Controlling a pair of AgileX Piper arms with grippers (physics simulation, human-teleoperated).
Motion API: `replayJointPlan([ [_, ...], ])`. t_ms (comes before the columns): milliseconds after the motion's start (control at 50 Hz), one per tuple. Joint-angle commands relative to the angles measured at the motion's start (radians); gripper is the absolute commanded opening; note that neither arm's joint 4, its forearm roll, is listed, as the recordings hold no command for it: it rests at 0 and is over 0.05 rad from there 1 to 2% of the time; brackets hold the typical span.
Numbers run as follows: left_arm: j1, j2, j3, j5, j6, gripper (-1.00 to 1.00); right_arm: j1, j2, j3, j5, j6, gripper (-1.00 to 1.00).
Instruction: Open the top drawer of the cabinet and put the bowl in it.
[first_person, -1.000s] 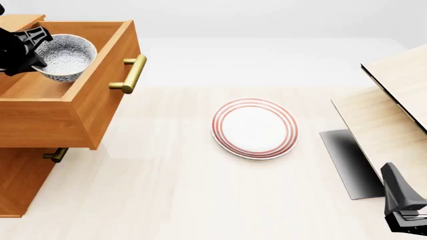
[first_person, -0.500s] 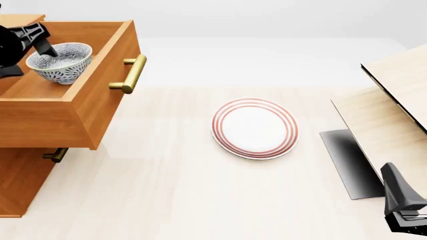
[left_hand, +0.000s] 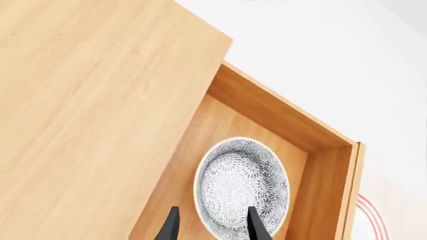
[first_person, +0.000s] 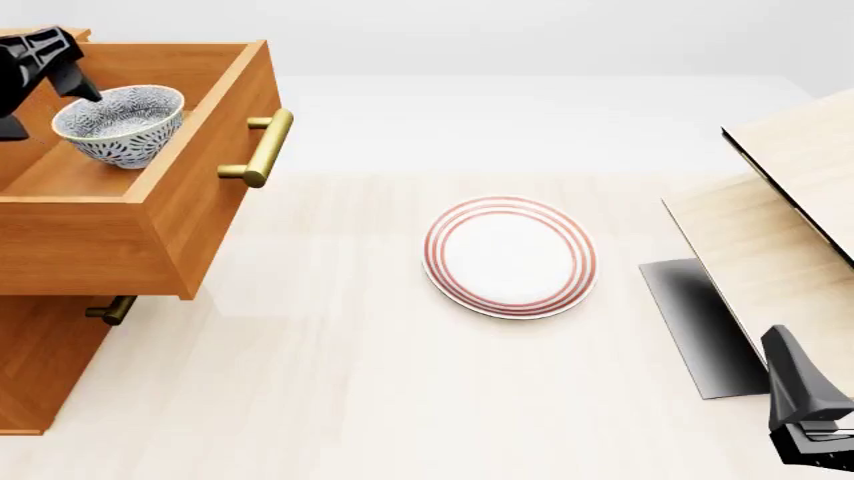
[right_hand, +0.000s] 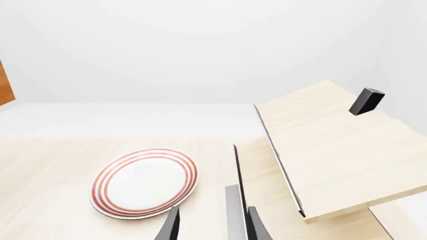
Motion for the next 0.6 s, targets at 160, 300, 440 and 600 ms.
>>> replayJointPlan([
  [160,-0.008,-0.073,-0.005,0.057,0.005,1.0,0.0,-0.001,0.001,0.0,0.001,1.0],
  [300,-0.012,-0.09,-0.006,0.07,0.01,1.0,0.0,-0.001,0.001,0.0,0.0,1.0],
  [440,-0.017,-0.11,-0.007,0.089,0.016,1.0,-0.001,-0.001,0.001,0.0,0.0,1.0],
  [600,-0.018,-0.141,-0.01,0.116,0.021,1.0,0.0,-0.002,0.001,0.0,0.0,1.0],
])
